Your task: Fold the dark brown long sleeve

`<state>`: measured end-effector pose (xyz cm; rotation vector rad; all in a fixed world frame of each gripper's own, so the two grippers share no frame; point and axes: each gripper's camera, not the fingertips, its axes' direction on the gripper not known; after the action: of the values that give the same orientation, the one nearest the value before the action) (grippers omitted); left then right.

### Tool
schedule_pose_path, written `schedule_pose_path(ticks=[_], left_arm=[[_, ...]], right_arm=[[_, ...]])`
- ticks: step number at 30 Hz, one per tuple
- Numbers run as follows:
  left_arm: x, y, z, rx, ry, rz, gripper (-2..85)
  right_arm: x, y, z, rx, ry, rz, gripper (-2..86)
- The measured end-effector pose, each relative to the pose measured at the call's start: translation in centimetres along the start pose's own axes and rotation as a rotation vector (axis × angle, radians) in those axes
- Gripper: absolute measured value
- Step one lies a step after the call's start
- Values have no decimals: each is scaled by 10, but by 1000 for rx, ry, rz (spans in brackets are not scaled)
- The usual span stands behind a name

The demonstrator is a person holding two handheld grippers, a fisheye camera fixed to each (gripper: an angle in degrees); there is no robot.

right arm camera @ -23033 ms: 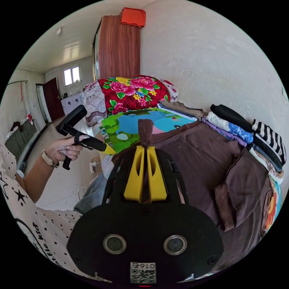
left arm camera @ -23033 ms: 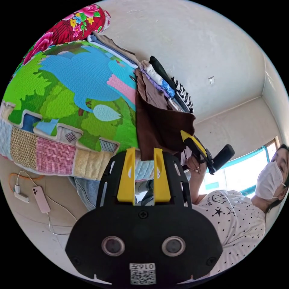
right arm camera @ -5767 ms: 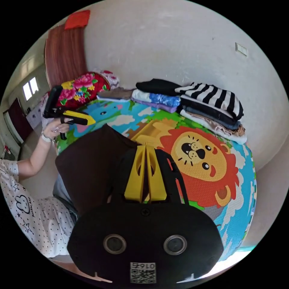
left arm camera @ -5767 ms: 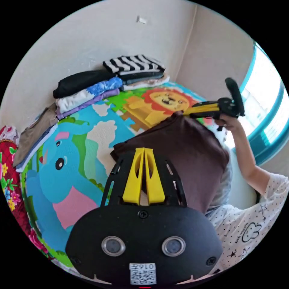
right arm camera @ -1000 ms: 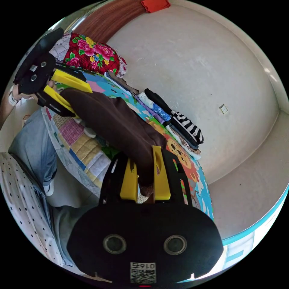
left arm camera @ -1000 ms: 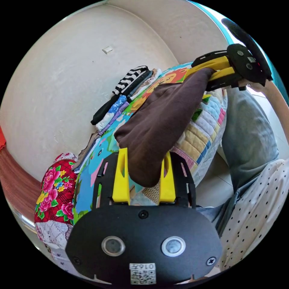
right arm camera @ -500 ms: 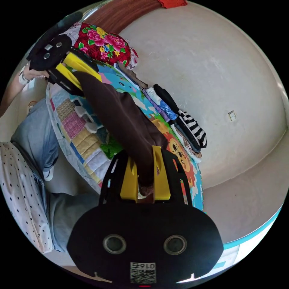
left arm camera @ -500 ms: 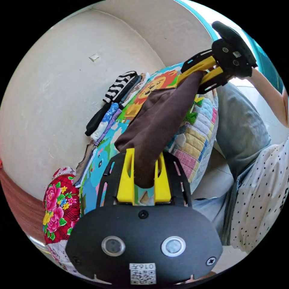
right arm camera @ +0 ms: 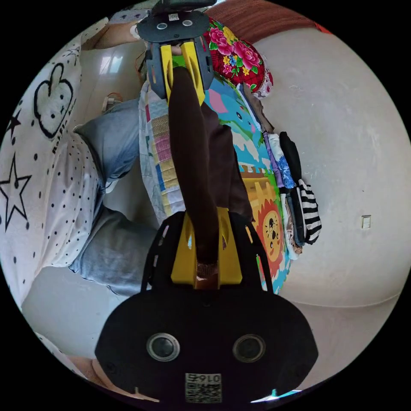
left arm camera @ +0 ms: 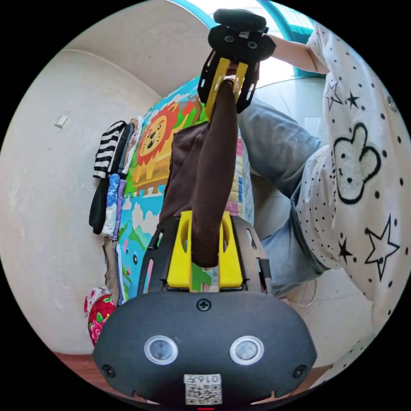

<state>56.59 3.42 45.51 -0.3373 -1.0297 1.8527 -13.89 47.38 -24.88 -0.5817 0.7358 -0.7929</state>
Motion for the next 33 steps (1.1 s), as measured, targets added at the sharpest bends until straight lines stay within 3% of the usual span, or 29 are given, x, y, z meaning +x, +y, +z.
schedule_pose_path(ticks=[11,15,19,21,25,27,29,33], left_arm=[[-145,-62,22,-1,332,82,82],[-247,-101,64,-53,332,42,80],[-355,-143,110,-81,237,-14,78],[-425,-170,118,-37,21,-78,77],[-487,-194,117,100,-385,-147,80],[-502,-201,155,123,-612,-140,85],[-509,-205,203,97,-721,-184,88],[-497,-208,346,-52,-703,-301,90]], right_arm=[[77,-54,65,-42,-263,2,79],[114,-64,96,-72,-276,-12,78],[208,-76,157,-173,-236,77,77],[259,-79,176,-215,-151,160,77],[347,-87,186,-243,260,351,77],[355,-91,205,-242,488,330,78],[345,-92,269,-249,785,237,79],[320,-89,403,-273,959,282,83]])
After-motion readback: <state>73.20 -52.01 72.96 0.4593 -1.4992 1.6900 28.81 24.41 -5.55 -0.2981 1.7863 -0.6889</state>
